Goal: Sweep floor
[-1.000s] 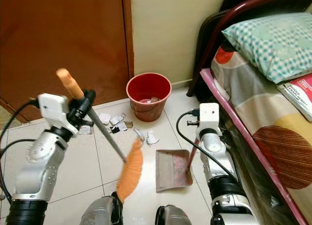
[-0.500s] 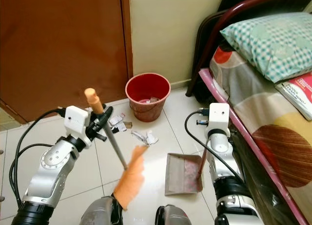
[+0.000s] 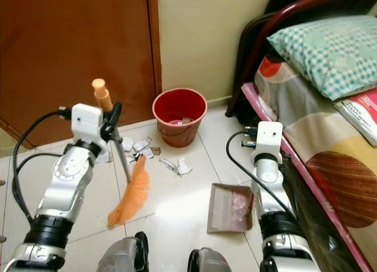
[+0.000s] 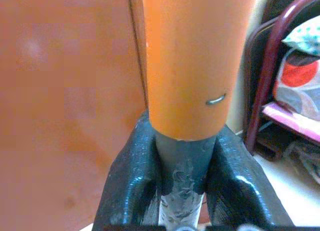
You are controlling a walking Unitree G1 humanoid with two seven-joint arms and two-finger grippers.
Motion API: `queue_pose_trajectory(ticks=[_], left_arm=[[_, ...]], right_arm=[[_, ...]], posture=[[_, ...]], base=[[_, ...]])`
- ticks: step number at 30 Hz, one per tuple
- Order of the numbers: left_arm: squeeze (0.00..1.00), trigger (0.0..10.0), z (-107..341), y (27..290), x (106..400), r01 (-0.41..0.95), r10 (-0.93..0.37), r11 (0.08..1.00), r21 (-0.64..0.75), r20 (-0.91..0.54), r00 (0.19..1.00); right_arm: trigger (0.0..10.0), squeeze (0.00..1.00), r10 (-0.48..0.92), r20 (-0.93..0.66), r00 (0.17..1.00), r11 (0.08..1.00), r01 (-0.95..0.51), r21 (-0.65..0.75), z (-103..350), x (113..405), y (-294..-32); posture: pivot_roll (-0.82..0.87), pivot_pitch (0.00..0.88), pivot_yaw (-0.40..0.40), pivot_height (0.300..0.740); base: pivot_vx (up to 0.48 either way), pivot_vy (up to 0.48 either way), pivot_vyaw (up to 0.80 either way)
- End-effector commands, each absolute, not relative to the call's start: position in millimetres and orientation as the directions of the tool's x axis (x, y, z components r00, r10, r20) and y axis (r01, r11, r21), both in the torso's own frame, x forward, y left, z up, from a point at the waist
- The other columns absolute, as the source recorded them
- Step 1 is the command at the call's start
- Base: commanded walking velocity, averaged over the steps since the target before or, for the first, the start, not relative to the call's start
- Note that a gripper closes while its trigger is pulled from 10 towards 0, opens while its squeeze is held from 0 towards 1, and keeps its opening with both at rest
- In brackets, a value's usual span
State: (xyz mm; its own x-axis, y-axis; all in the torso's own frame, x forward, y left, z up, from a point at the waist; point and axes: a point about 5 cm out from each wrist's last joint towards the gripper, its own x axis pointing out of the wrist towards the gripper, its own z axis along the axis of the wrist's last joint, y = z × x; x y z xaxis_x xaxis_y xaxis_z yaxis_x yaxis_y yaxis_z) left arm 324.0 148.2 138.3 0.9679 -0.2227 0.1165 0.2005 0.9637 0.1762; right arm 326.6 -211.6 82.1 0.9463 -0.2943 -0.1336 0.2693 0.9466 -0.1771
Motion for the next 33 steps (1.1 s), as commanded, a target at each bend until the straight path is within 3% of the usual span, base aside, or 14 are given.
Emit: queue_pose_trajectory(ticks=[1,4,15,22,33], left_arm=[[0.00,10.0,148,135,328,0.225,-0.254,0.959,0.173,0.171,0.952],[0.00,10.0,155,116,331,0.287,-0.313,0.946,0.148,0.200,0.929],[0.00,10.0,154,88,326,0.434,-0.467,0.882,0.181,0.216,0.858],[0.00,10.0,130,62,303,0.706,-0.731,0.679,0.204,0.091,0.676],[0.00,10.0,115,53,278,0.861,-0.869,0.491,0.130,0.003,0.495]], right_arm=[[10.0,0.00,-0.309,-0.102,0.946,0.939,0.287,-0.189,87,327,-215],[10.0,0.00,-0.312,-0.103,0.945,0.939,0.290,-0.186,86,327,-213],[10.0,0.00,-0.315,-0.102,0.944,0.938,0.293,-0.184,84,327,-211],[10.0,0.00,-0.313,-0.114,0.943,0.939,0.289,-0.189,81,327,-210],[10.0,0.00,-0.310,-0.119,0.943,0.938,0.283,-0.198,79,328,-209]], posture=[[0.01,0.125,-0.050,0.740],[0.01,0.120,-0.045,0.740],[0.01,0.118,-0.042,0.740],[0.01,0.120,-0.043,0.740],[0.01,0.121,-0.045,0.740]], base=[[0.000,0.000,0.00],[0.000,0.000,0.00],[0.000,0.000,0.00],[0.000,0.000,0.00],[0.000,0.000,0.00]])
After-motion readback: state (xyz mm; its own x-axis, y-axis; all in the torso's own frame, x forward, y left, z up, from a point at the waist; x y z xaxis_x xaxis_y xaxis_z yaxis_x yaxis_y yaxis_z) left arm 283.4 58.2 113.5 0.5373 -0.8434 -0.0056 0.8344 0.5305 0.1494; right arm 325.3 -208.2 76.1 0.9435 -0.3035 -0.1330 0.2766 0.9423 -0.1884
